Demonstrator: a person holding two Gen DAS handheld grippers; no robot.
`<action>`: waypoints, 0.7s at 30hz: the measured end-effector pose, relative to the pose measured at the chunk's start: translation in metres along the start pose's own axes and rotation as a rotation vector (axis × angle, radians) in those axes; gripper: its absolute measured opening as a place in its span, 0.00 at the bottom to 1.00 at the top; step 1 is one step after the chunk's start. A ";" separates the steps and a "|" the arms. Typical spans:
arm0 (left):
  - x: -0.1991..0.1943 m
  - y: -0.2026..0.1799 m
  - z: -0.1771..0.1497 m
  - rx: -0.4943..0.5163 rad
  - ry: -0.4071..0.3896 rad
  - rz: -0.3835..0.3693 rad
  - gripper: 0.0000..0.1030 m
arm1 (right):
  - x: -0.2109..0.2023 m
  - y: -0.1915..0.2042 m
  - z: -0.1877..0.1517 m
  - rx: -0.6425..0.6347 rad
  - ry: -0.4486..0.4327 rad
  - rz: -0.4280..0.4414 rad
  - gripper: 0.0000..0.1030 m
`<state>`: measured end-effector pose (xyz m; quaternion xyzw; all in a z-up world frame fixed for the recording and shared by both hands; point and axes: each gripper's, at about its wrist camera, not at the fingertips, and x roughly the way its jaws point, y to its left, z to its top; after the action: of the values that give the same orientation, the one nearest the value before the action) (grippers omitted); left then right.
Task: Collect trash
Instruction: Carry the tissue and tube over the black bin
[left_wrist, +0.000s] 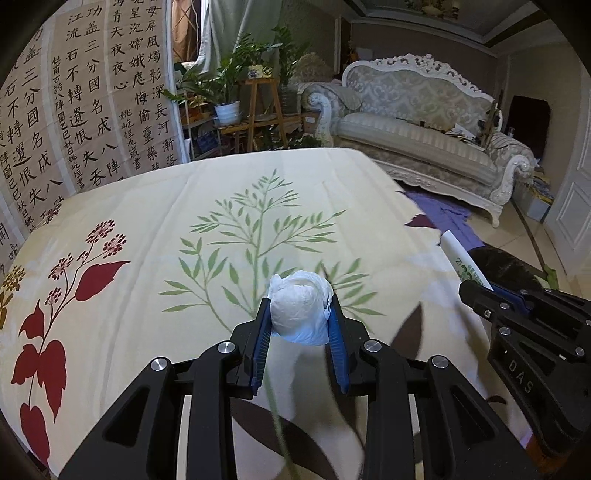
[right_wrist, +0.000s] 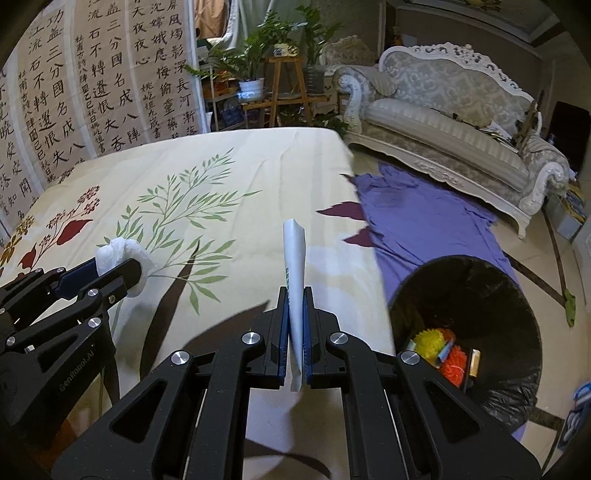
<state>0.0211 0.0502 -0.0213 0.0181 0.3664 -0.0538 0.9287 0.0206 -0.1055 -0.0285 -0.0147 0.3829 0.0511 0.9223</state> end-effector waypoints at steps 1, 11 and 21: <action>-0.002 -0.003 0.000 0.003 -0.003 -0.007 0.29 | -0.003 -0.003 -0.001 0.006 -0.006 -0.006 0.06; -0.016 -0.039 0.006 0.053 -0.048 -0.094 0.29 | -0.035 -0.045 -0.012 0.089 -0.055 -0.093 0.06; -0.018 -0.095 0.022 0.128 -0.108 -0.197 0.30 | -0.055 -0.102 -0.020 0.181 -0.115 -0.238 0.06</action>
<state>0.0122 -0.0443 0.0073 0.0385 0.3117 -0.1687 0.9343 -0.0212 -0.2130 -0.0050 0.0264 0.3280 -0.0925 0.9398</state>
